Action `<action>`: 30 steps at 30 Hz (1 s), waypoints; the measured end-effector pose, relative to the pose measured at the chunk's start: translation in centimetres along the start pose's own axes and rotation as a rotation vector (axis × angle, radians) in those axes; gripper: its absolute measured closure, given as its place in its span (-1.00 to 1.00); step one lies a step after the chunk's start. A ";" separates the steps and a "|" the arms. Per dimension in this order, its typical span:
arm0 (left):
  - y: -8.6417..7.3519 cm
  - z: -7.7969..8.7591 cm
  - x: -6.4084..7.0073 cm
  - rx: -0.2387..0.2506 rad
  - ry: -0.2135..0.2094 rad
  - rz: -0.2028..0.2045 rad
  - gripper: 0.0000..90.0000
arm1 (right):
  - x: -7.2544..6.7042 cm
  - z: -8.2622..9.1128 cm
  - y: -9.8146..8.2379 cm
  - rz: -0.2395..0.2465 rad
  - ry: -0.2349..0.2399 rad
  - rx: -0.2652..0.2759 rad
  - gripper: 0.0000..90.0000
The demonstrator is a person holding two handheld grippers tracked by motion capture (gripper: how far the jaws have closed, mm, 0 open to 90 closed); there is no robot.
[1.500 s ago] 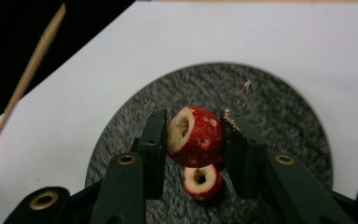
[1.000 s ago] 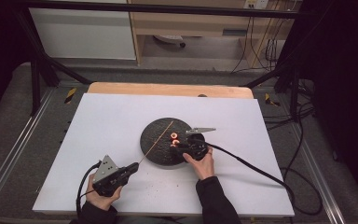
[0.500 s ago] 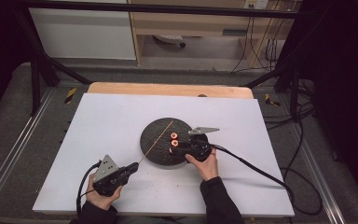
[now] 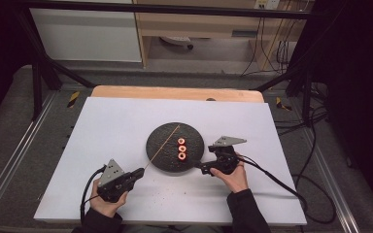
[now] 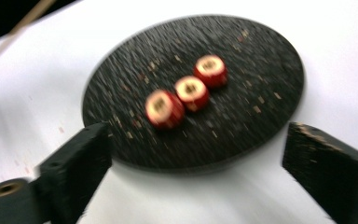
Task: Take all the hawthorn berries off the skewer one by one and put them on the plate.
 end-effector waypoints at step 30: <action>2.4 -4.5 -1.1 -0.104 0.030 0.014 0.96 | 4.4 6.3 -5.4 0.004 -0.113 -0.022 -0.98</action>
Point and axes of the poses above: each handheld gripper's, and its own axes: z roughly backward along the jaws, y roughly out of its top, x roughly to its right, the point moved 7 cm from there along -z, roughly forward along the jaws, and after that the axes turned 8 degrees about x, right-handed, at the moved point
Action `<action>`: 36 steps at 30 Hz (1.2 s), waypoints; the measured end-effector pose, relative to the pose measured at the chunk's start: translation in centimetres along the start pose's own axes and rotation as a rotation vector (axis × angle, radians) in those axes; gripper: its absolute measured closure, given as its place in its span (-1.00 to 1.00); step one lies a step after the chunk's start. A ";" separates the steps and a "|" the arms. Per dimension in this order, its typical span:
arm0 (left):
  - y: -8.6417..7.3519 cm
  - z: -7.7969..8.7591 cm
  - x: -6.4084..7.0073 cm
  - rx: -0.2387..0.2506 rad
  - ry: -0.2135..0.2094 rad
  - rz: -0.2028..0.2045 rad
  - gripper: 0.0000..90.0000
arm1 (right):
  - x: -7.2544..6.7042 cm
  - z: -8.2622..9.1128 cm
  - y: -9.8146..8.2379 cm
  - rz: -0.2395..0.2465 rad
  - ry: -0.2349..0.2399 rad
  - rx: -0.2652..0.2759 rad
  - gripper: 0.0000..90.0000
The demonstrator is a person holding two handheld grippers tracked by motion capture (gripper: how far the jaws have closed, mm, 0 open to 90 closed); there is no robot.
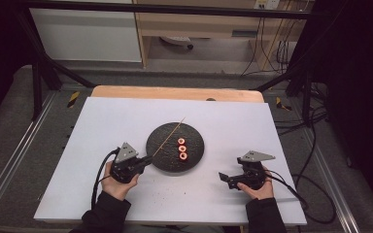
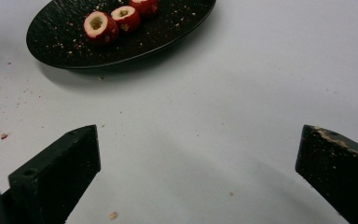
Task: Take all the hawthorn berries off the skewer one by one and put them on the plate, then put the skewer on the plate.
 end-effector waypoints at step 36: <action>-0.3 -7.1 -0.6 -0.210 0.133 -0.029 0.96 | 0.2 0.9 -0.4 -0.007 0.015 0.012 -0.98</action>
Point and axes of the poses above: each handheld gripper's, and its own axes: z roughly backward along the jaws, y roughly out of its top, x roughly to its right, the point moved 7 cm from there along -z, roughly forward along the jaws, and after that the axes turned 8 degrees about x, right-handed, at the moved point
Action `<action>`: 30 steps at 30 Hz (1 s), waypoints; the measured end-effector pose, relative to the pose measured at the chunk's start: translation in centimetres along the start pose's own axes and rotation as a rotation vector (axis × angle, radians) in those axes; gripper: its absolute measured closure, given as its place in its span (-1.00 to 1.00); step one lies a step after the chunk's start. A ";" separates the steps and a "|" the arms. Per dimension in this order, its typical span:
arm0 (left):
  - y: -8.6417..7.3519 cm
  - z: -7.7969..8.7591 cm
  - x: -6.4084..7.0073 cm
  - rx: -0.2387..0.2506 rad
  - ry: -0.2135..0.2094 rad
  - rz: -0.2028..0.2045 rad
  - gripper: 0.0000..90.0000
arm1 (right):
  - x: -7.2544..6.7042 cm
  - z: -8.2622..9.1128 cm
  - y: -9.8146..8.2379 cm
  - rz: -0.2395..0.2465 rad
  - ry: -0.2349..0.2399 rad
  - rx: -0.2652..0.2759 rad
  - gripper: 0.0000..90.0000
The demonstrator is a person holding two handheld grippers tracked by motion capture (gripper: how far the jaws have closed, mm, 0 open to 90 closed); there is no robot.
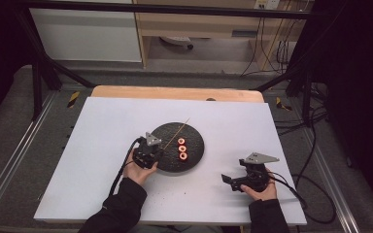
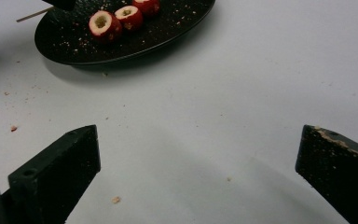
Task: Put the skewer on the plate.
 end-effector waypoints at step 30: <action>0.0 2.8 -0.7 0.033 -0.106 -0.036 0.20 | 0.0 0.0 0.0 -0.002 -0.003 -0.002 -0.99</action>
Point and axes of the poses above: each handheld gripper's, and its own axes: z roughly backward along the jaws, y roughly out of its top, x roughly to its right, the point moved 7 cm from there along -z, roughly forward along the jaws, and after that the axes turned 8 degrees about x, right-handed, at the moved point
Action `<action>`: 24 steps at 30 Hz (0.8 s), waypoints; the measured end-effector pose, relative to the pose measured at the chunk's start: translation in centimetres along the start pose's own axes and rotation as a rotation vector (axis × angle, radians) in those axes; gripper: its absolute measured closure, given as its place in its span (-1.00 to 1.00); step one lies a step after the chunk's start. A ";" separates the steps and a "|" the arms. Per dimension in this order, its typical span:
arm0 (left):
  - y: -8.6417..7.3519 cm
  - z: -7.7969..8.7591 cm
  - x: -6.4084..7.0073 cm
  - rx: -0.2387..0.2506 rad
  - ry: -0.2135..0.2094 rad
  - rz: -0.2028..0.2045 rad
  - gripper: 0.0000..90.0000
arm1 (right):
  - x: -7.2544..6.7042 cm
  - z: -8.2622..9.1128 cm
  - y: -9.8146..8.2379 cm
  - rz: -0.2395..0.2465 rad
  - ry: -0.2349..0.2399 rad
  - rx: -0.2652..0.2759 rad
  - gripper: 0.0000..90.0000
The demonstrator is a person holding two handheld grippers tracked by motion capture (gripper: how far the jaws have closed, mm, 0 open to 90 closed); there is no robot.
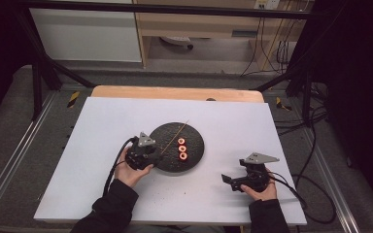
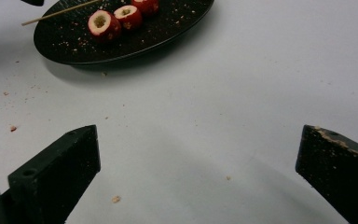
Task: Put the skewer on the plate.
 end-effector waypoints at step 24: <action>-6.6 7.0 -4.0 0.066 -0.019 0.004 -0.80 | 0.0 0.2 0.0 -0.005 0.002 -0.001 -0.99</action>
Point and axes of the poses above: each handheld gripper's, and its own axes: z roughly backward along the jaws, y roughly out of its top, x roughly to its right, the point moved 7 cm from there along -z, roughly forward along the jaws, and after that the axes turned 8 degrees about x, right-handed, at the moved point
